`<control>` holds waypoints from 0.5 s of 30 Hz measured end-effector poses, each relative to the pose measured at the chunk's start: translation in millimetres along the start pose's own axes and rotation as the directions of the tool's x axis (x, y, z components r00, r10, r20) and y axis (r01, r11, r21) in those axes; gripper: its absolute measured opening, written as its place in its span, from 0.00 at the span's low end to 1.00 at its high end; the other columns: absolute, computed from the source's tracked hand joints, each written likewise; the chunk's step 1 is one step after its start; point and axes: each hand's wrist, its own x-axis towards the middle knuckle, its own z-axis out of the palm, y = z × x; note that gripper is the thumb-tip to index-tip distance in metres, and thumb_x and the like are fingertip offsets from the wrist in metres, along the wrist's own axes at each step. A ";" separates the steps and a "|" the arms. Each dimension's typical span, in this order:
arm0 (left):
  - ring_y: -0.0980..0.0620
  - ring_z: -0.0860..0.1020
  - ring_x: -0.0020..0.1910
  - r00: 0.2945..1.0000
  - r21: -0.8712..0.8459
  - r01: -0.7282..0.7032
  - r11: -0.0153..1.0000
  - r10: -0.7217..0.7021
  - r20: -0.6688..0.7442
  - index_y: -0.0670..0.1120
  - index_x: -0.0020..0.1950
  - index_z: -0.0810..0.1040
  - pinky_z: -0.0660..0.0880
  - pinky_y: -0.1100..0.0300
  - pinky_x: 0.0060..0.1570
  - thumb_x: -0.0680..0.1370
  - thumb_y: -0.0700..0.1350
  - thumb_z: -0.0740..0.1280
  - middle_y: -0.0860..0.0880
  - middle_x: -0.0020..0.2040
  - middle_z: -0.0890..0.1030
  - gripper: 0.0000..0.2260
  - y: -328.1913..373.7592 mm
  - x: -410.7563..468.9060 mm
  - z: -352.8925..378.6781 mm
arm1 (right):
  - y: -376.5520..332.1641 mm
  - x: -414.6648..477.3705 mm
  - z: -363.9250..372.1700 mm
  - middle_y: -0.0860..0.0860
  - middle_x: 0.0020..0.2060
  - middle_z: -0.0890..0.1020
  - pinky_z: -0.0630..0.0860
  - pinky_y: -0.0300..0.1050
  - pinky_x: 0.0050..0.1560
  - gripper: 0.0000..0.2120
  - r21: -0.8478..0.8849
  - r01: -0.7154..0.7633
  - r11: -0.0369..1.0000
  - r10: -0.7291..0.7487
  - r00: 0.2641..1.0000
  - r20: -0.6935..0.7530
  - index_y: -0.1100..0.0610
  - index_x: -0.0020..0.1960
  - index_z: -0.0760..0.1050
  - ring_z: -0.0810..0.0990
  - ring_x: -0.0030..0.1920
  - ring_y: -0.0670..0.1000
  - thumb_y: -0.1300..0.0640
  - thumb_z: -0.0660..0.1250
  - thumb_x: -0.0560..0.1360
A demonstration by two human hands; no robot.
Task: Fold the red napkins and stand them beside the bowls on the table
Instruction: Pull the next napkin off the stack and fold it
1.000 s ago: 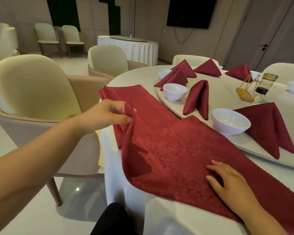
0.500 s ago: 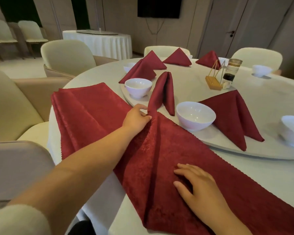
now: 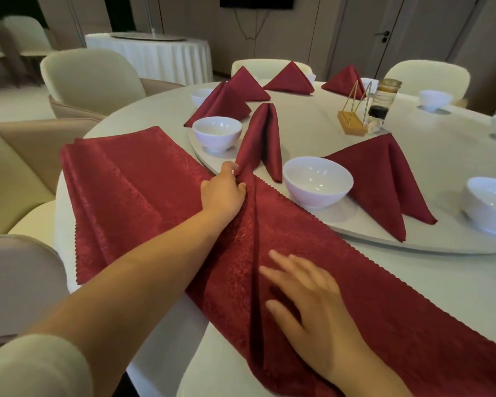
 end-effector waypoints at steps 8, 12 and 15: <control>0.45 0.65 0.66 0.996 0.121 -0.046 0.992 0.036 0.081 0.47 0.68 0.67 0.59 0.55 0.63 0.77 0.47 0.64 0.46 0.66 0.70 0.20 -0.8 -5.3 -18.5 | 1.2 -2.9 3.8 0.32 0.66 0.55 0.32 0.30 0.62 0.49 0.209 -0.052 0.977 -0.028 0.930 0.366 0.43 0.70 0.63 0.44 0.67 0.36 0.26 0.26 0.60; 0.48 0.62 0.70 0.926 -0.032 -0.324 0.946 0.324 0.195 0.44 0.68 0.69 0.54 0.64 0.66 0.77 0.47 0.63 0.48 0.68 0.67 0.20 -13.3 -54.5 -51.6 | -6.5 2.9 -2.9 0.31 0.66 0.56 0.34 0.32 0.63 0.42 0.155 -0.027 0.987 -0.037 0.917 0.397 0.42 0.69 0.65 0.48 0.67 0.36 0.26 0.33 0.64; 0.60 0.54 0.70 0.808 -0.130 -0.397 0.909 0.413 0.419 0.49 0.72 0.59 0.43 0.75 0.65 0.69 0.65 0.51 0.57 0.69 0.57 0.35 -29.4 -117.0 -74.2 | -7.5 0.8 -0.3 0.40 0.57 0.79 0.64 0.44 0.58 0.19 -0.021 0.068 0.997 -0.060 0.962 0.267 0.44 0.55 0.78 0.78 0.58 0.46 0.45 0.52 0.72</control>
